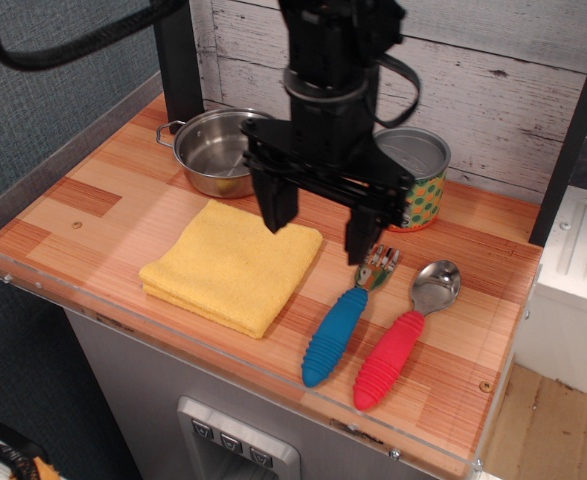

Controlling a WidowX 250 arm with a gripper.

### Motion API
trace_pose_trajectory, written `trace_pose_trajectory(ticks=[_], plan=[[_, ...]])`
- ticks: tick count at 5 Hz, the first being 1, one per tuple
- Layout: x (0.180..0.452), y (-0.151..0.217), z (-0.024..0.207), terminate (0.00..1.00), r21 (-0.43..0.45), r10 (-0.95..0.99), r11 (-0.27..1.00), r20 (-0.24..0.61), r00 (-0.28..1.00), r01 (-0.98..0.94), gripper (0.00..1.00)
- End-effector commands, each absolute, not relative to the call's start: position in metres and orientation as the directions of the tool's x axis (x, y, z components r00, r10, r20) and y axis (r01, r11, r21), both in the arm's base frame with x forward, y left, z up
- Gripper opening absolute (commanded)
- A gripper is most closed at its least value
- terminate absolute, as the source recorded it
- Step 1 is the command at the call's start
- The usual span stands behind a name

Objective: Place the orange towel to the left of the blue fork

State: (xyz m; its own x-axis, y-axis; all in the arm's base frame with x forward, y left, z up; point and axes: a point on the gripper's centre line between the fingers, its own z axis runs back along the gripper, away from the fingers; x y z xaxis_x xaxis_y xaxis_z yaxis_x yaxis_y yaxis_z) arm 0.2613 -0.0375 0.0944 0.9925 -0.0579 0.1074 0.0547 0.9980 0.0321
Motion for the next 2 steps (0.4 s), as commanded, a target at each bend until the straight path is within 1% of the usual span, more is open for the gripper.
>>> trace_pose_trajectory(ticks=[1, 2], plan=[[0.2473, -0.0507, 0.1108, 0.00, 0.018, -0.123, 0.992, 0.119, 0.985, 0.122, 1.00], [0.2473, -0.0507, 0.1108, 1.00, 0.018, -0.123, 0.992, 0.119, 0.985, 0.122, 1.00]])
